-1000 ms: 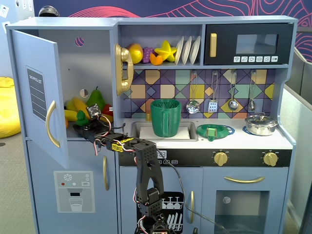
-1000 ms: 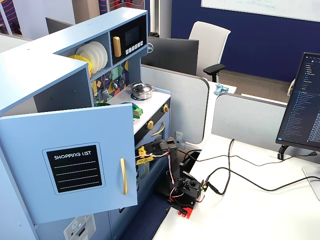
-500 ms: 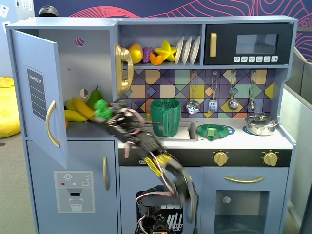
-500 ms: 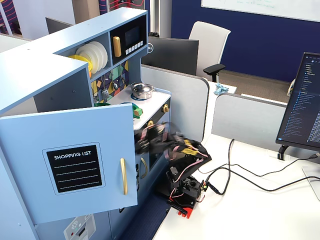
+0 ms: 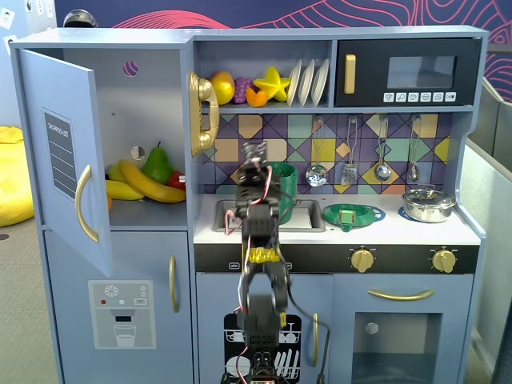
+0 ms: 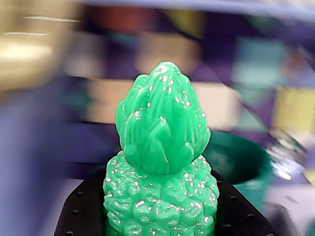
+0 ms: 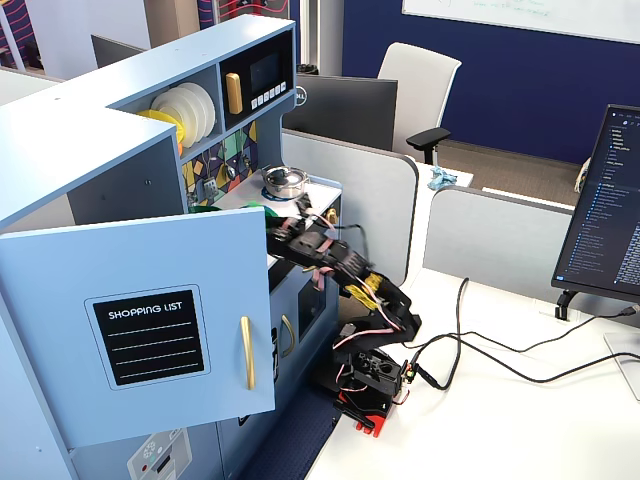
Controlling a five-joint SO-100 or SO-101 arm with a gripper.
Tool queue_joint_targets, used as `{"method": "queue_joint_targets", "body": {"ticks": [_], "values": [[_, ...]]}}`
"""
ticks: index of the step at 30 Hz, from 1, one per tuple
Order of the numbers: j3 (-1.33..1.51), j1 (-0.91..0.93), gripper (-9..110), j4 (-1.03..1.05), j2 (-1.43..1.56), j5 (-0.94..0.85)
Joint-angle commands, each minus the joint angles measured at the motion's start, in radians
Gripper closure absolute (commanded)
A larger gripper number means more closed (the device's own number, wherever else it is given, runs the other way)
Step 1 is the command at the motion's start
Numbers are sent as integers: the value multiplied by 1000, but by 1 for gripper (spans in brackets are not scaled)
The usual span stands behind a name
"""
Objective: Pick up the green pineapple from the left cabinet and place it in the green recipient
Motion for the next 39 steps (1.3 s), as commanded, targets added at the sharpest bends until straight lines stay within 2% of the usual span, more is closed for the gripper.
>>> {"method": "queue_joint_targets", "body": {"ticks": [1, 11, 22, 23, 28, 32, 39], "values": [[-179, 37, 101, -104, -178, 38], [-528, 35, 101, -115, -526, -21], [-615, 64, 101, -126, -695, -49], [-615, 69, 100, -126, -701, -49], [-617, 92, 78, -110, -713, -14], [-617, 104, 72, -104, -715, -2], [-620, 110, 72, -72, -686, -6]]}}
